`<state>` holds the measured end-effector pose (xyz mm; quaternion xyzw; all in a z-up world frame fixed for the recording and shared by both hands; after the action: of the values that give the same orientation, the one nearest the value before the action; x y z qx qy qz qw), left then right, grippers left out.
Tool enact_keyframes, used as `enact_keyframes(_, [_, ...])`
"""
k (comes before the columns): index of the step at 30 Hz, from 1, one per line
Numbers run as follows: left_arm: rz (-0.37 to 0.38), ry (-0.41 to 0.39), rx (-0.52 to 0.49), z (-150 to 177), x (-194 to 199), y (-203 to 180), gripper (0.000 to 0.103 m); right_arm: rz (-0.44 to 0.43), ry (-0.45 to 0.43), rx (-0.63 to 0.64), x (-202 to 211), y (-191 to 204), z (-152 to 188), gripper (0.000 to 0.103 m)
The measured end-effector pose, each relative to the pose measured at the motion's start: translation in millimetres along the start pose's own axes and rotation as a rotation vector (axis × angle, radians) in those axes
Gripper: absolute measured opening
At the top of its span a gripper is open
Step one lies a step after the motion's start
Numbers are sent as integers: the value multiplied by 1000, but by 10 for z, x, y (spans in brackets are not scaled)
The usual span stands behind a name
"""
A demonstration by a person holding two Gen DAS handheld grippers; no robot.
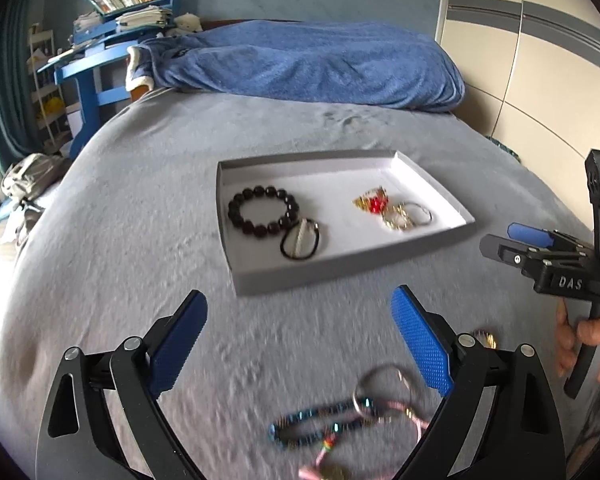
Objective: Organize jewelry
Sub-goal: 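Withdraw both tools from the tray toward the remaining bracelets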
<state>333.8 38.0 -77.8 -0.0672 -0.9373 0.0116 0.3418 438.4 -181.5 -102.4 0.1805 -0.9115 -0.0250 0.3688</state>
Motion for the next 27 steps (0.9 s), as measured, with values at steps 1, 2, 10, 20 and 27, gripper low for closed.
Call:
enact_keyframes(1, [-2, 4, -2, 36, 10, -8, 93, 0, 4, 0, 7, 2, 33, 94])
enact_keyframes(2, [-4, 10, -6, 85, 17, -24, 93, 0, 9, 1, 15, -4, 65, 94])
enact_keyframes(10, [44, 67, -133, 423, -28, -426, 93, 0, 66, 19, 80, -35, 468, 94])
enact_keyframes(20, [51, 119, -217, 641, -188, -648, 93, -2, 119, 67, 181, -139, 898, 92])
enact_keyframes(27, [76, 165, -255, 776, -274, -760, 68, -24, 114, 93, 216, -38, 923, 81])
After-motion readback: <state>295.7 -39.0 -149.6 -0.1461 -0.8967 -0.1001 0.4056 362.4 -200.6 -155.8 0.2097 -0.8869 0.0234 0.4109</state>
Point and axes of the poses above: each gripper's, at about its wrist camera, not at the fingertips, and x roughly against the way its jaws point, y to its left, z to its underside, the point moved 10 cm from there along -x, roughly the way its jaws point, and after that the axes turned 2 degrees about -y, right-handed, at the moved point
